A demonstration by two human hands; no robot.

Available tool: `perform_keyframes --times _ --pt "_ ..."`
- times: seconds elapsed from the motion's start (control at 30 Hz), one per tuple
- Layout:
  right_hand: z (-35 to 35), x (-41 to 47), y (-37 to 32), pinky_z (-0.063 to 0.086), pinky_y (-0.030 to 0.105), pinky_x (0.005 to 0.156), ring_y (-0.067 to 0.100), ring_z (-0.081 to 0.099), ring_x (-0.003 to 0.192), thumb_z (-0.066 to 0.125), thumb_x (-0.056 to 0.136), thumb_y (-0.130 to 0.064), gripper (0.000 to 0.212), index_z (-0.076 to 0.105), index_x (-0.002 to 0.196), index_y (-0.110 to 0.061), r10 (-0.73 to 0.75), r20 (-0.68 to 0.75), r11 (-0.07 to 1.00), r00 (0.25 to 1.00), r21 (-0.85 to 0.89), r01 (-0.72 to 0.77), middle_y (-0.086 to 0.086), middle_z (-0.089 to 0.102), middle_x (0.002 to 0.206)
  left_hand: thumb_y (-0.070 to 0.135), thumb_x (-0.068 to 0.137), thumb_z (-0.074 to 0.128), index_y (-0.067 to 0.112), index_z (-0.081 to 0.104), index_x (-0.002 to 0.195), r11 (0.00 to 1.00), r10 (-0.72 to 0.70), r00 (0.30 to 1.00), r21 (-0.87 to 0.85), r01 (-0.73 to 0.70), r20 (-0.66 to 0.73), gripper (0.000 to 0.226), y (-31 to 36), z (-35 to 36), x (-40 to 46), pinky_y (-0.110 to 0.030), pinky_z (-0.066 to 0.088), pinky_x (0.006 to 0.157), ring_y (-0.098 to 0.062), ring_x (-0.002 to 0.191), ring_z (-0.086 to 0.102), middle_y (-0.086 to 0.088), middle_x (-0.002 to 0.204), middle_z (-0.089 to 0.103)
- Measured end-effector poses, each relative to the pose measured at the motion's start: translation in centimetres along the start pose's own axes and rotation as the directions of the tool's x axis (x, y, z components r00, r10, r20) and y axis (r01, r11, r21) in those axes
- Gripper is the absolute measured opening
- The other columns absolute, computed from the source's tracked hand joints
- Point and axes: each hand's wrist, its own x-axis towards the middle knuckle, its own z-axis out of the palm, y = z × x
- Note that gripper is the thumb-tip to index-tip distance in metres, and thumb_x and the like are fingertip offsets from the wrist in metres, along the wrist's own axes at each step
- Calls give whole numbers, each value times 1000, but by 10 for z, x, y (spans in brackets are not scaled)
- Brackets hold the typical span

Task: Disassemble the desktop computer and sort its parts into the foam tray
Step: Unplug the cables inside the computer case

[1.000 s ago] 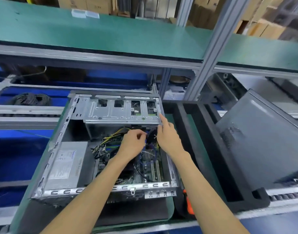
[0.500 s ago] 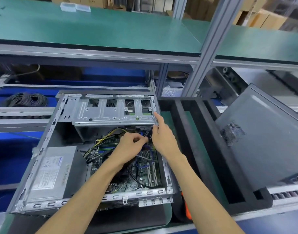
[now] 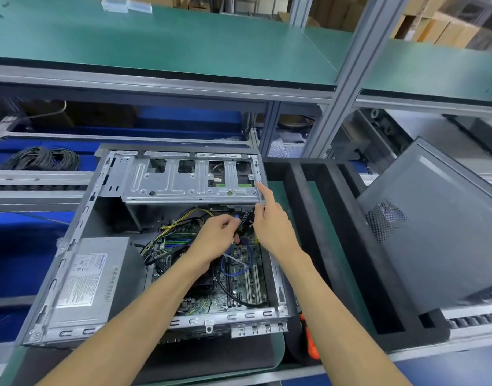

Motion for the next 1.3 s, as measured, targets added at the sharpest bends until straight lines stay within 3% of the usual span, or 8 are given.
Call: perform_keyframes --times 0.27,0.43,0.5,0.73,0.9,1.03,1.13,1.3 --pt "0 1 -2 41 38 64 25 55 72 30 110 -26 50 21 157 -39 13 -1 1000 1000 -12 -13 16 62 103 30 103 46 26 62 78 947 172 983 285 -146 -70 30 -3 1 1 -25 36 53 -1 40 47 7 60 69" --pt "-2 1 -2 49 40 73 25 56 77 29 110 -25 49 29 154 -45 -14 4 997 1000 -70 14 9 56 107 27 103 48 25 62 73 959 89 995 272 -76 -35 33 -2 0 12 -27 42 59 3 49 55 8 57 69" --pt "-2 1 -2 51 41 80 23 57 81 29 110 -25 47 37 151 -47 -19 13 997 1000 -76 20 6 53 111 27 104 47 22 61 72 957 81 996 282 -69 -30 35 -1 1 13 -28 46 63 -6 57 61 7 57 69" --pt "-1 2 -1 53 39 77 24 57 78 30 110 -26 47 42 148 -49 -9 12 996 1000 -86 10 5 52 109 25 104 47 16 70 79 990 111 994 88 -110 -5 35 -4 -4 5 -13 30 38 -2 32 35 3 63 73" --pt "0 2 -2 53 39 79 22 58 81 35 109 -33 42 43 146 -52 -12 -6 997 1000 -79 11 1 51 107 27 104 47 17 70 83 954 102 995 284 -93 -16 32 -2 -3 11 -22 37 50 2 34 44 6 64 73" --pt "0 4 -2 51 38 77 23 56 84 36 109 -34 41 45 145 -52 -2 -14 996 1000 -84 1 1 51 108 29 104 48 11 72 99 982 -129 990 -133 135 53 31 2 1 9 -26 46 59 -6 64 67 3 79 77" --pt "0 2 -2 51 38 77 21 55 84 36 109 -33 41 45 145 -51 -12 -15 996 1000 -88 10 1 51 107 32 99 56 11 70 107 835 -282 958 -477 275 59 27 11 5 8 -33 54 78 -18 88 72 -2 91 78" --pt "0 2 -3 53 44 85 27 59 93 35 109 -33 42 44 145 -53 6 -10 995 1000 -99 -7 2 52 109 34 95 66 10 71 102 730 -323 944 -617 293 66 26 21 12 7 -34 59 71 -21 76 74 -7 82 77"
